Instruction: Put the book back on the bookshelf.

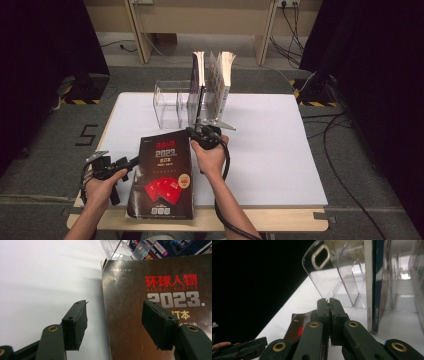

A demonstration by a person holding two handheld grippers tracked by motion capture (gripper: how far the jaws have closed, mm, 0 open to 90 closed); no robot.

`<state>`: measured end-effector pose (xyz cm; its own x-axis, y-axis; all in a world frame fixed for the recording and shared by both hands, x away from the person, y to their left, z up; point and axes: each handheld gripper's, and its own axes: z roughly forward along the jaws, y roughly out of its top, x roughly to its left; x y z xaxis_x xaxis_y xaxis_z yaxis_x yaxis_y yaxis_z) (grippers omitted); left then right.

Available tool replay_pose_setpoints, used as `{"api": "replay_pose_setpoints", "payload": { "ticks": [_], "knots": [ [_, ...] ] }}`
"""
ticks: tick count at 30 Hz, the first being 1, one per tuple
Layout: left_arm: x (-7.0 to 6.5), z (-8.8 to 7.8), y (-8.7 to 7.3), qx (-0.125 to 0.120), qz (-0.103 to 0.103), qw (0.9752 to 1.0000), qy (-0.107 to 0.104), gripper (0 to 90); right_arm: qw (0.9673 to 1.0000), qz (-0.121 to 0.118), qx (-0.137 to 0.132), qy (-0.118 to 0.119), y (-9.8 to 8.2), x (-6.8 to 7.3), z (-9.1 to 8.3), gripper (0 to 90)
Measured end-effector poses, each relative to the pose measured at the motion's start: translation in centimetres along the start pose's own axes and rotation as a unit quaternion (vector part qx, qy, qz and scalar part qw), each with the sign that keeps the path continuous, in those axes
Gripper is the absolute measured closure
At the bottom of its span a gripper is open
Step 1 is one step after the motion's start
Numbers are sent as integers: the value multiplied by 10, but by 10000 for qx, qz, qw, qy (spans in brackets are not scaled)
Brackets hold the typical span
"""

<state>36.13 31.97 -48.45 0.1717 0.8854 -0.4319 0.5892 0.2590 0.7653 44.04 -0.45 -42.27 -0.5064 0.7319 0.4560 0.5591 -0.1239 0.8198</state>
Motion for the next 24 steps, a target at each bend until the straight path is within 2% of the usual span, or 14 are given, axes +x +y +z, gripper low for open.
{"api": "replay_pose_setpoints", "payload": {
  "ticks": [11,14,18,19,24],
  "knots": [
    [-11,-1,4,-88,104,9997,-218,373,9973,-376,-627,-5,38,19,-17,885],
    [-14,-2,7,-129,148,9995,-260,373,9952,-539,-822,-10,51,28,-22,885],
    [-17,-3,9,-164,186,9993,-292,373,9934,-586,-987,-1,60,35,-25,885],
    [-18,-3,9,-173,197,9992,-289,374,9920,-633,-1093,-15,66,40,-26,885],
    [-17,-3,10,-179,184,9992,-299,375,9883,-689,-1362,-41,77,48,-30,885]
  ]
}}
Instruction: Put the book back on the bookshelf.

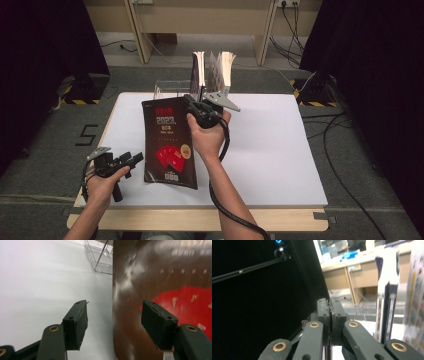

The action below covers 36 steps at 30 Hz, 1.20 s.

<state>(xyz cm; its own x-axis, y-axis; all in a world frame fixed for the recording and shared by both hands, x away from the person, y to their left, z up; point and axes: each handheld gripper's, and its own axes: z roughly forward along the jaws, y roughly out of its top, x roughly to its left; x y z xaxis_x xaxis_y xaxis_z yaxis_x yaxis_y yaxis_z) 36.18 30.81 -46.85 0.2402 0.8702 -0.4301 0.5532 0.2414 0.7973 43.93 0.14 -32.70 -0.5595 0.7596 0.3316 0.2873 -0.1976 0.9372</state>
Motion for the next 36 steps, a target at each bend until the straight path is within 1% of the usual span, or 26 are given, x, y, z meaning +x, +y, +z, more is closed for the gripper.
{"api": "replay_pose_setpoints", "payload": {
  "ticks": [4,6,11,16,20,21,22,24,28,29,30,34,36],
  "knots": [
    [1,0,0,-4,-12,10000,9,375,9999,-57,-124,-33,9,3,-1,885],
    [2,0,-1,1,-14,10000,12,375,9997,-136,-207,-45,13,3,-1,885],
    [1,2,-1,17,-13,10000,0,376,9991,-144,-391,-97,20,5,-2,885],
    [0,2,-1,16,-1,10000,-13,377,9980,-232,-579,-110,27,7,-4,885],
    [-2,4,-2,20,-8,10000,-23,377,9975,-273,-639,-88,31,9,-3,885],
    [-2,4,-2,25,-2,10000,-32,377,9973,-290,-670,-80,30,11,-2,884],
    [-3,4,-2,19,0,10000,-41,377,9971,-359,-663,-111,30,12,-1,885],
    [-7,3,-2,-16,70,10000,-68,377,9972,-357,-653,-124,26,12,0,884],
    [-20,-1,2,-74,199,9995,-238,374,9969,-419,-636,-210,16,15,-1,883],
    [-24,-1,3,-103,237,9993,-286,373,9967,-427,-648,-227,13,16,-2,882],
    [-26,-2,5,-127,272,9990,-319,373,9964,-494,-648,-254,11,18,-4,882],
    [-34,-3,10,-175,355,9985,-385,372,9964,-551,-600,-255,5,20,-13,880],
    [-37,-3,11,-187,374,9983,-407,373,9974,-485,-504,-174,3,19,-18,879]
  ]
}}
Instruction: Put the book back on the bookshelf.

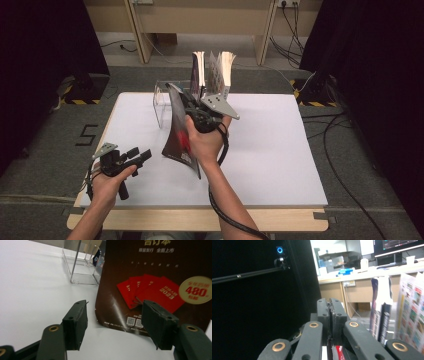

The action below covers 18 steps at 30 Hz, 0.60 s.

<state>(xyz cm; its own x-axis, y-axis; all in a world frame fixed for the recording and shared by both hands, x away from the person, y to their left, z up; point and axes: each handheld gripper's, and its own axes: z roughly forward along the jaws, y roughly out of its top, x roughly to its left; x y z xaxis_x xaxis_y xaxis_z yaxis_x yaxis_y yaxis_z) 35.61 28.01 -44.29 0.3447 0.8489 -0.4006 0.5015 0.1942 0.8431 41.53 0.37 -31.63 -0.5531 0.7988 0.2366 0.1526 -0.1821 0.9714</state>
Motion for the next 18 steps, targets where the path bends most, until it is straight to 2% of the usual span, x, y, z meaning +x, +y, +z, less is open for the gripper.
{"api": "replay_pose_setpoints", "payload": {
  "ticks": [2,7,12,18],
  "knots": [
    [-4,0,0,5,44,10000,-60,372,9999,-87,60,-6,-3,-2,-5,876],
    [-16,3,2,1,145,9998,-157,370,9998,23,209,-55,-9,-8,-14,868],
    [-28,6,5,-4,292,9993,-253,363,9998,69,70,-148,-11,-5,-19,870],
    [-47,8,13,-92,576,9977,-354,357,9997,207,38,-119,-13,2,-20,869]
  ]
}}
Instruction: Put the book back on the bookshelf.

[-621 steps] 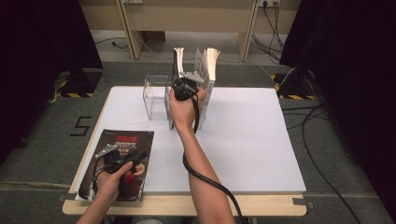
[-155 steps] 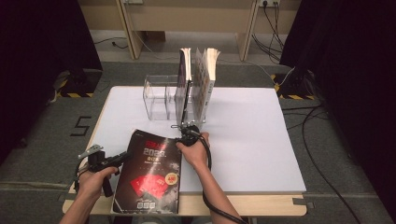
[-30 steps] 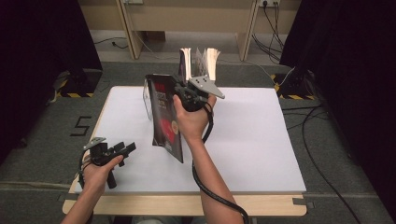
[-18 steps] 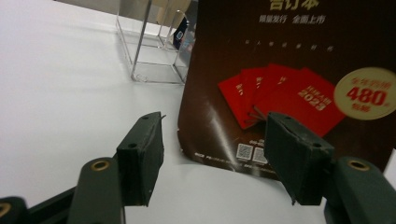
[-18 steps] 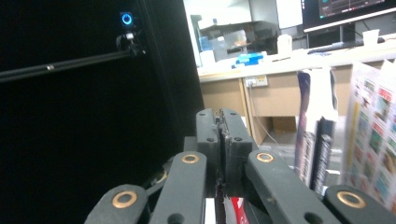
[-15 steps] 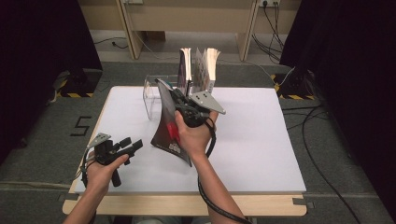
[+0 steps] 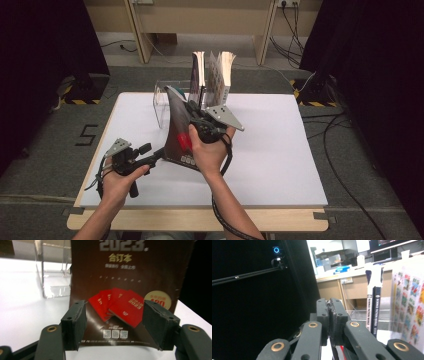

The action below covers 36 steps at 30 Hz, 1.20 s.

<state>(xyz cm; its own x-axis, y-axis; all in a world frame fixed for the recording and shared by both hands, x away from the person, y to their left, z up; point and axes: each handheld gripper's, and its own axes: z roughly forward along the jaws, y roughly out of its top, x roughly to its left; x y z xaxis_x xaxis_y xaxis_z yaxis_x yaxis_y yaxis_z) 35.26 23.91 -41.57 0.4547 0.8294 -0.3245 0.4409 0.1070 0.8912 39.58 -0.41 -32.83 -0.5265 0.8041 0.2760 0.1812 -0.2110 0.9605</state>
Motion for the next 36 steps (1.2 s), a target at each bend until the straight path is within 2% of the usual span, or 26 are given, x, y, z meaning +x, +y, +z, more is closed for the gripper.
{"api": "replay_pose_setpoints", "payload": {
  "ticks": [5,12,16,24,29,36],
  "knots": [
    [-5,3,4,-11,105,9999,-17,357,10000,-96,0,5,-2,3,-1,869],
    [-11,7,3,14,190,9998,-21,357,10000,-42,32,19,-4,1,-5,866],
    [-12,8,3,3,261,9997,-10,356,9999,-138,38,51,-5,2,-6,866],
    [-4,7,1,23,206,9998,78,356,9991,-340,94,216,-6,-3,-10,863],
    [0,8,-3,59,160,9998,107,356,9992,-342,90,194,-5,-10,-12,863],
    [-1,9,-2,62,156,9998,92,356,9993,-326,67,161,-6,-11,-13,868]
  ]
}}
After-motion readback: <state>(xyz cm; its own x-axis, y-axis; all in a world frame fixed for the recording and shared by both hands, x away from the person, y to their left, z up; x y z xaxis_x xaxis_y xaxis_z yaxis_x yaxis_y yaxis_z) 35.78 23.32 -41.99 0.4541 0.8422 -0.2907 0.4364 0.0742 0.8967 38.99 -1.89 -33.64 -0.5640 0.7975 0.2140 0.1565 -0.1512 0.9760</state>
